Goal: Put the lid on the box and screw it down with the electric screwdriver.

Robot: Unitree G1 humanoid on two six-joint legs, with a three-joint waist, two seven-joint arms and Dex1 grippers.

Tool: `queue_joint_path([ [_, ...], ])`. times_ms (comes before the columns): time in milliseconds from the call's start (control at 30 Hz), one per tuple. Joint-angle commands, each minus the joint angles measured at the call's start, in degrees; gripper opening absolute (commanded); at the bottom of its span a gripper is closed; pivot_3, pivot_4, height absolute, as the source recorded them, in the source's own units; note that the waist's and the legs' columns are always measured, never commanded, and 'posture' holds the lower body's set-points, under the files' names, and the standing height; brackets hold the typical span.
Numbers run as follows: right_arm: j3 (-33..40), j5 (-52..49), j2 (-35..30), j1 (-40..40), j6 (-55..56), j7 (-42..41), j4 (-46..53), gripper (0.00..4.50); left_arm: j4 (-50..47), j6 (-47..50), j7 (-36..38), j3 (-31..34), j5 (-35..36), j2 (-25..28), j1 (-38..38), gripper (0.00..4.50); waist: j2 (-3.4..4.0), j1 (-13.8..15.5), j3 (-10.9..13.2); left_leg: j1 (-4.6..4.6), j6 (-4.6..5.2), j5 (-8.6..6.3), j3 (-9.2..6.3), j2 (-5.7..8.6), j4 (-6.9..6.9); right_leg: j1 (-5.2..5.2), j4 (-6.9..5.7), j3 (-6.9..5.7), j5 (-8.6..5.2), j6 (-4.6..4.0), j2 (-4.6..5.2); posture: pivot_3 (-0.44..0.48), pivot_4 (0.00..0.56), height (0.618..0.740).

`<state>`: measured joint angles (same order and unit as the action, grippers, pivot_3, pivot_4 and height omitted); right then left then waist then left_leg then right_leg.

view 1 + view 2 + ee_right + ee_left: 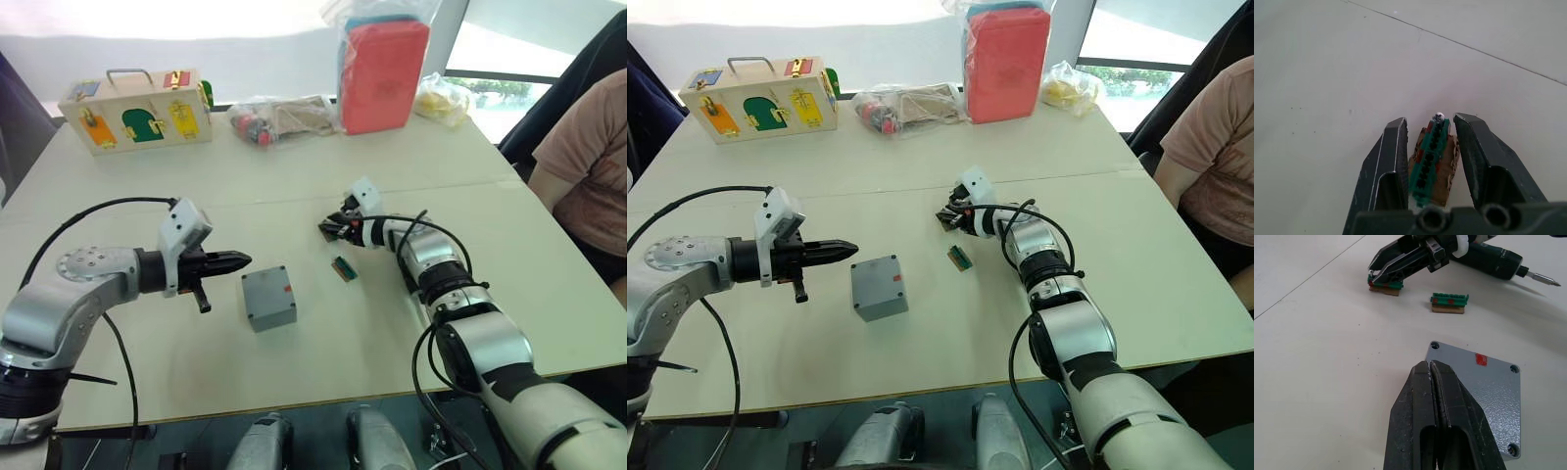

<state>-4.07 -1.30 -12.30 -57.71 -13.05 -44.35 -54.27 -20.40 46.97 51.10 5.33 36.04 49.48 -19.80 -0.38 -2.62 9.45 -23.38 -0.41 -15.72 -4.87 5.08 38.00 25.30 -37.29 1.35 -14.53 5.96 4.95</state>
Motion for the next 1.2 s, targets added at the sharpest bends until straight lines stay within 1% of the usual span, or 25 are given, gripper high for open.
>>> queue_joint_path([
  [33,0.6,-0.3,0.2,-2.2,1.7,0.2,0.0,1.56,-1.3,-0.3,0.0,1.3,0.4,0.5,0.1,0.00,0.00,0.0,0.0,0.00,0.00,0.00,0.00,0.00,0.00,0.00,0.00,0.00,0.00,0.00,0.00,0.000,0.150,0.740],
  [533,1.2,-0.6,0.8,-3.9,3.3,1.4,-3.2,1.56,-1.6,-0.4,-0.1,1.1,0.2,0.5,0.5,0.00,0.00,0.0,0.0,0.00,0.00,0.00,0.00,0.00,0.00,0.00,0.00,0.00,0.00,0.00,-0.01,0.000,0.150,0.740],
  [633,1.1,-0.5,0.9,-3.8,3.5,1.4,-3.3,0.87,-1.5,-0.5,-0.1,1.2,0.2,0.5,0.6,0.00,0.00,0.0,0.0,0.00,0.00,0.00,0.00,0.00,0.00,0.00,0.00,0.00,0.00,0.00,0.00,0.000,0.150,0.740],
  [700,1.2,-0.5,1.0,-3.7,3.7,1.4,-3.3,0.04,-1.5,-0.5,-0.1,1.1,0.1,0.5,0.6,0.00,0.00,0.0,0.0,0.00,0.00,0.00,0.00,0.00,0.00,0.00,0.00,0.00,0.00,0.00,0.00,0.000,0.150,0.740],
  [1100,1.3,-1.0,0.5,-3.4,2.5,-0.1,-1.4,0.04,-1.5,-0.7,0.0,1.0,0.1,0.5,0.7,0.00,0.00,0.0,0.0,0.00,0.00,0.00,0.00,0.00,0.00,0.00,0.00,0.00,0.00,0.00,0.00,0.000,0.150,0.740],
  [1200,1.7,-1.7,-0.1,-3.2,1.7,-1.4,0.5,0.04,-1.5,-0.7,0.0,1.0,0.1,0.4,0.8,0.00,0.00,0.0,0.0,0.00,0.00,0.00,0.00,0.00,0.00,0.00,0.00,0.00,0.00,0.00,0.00,0.000,0.150,0.740],
])
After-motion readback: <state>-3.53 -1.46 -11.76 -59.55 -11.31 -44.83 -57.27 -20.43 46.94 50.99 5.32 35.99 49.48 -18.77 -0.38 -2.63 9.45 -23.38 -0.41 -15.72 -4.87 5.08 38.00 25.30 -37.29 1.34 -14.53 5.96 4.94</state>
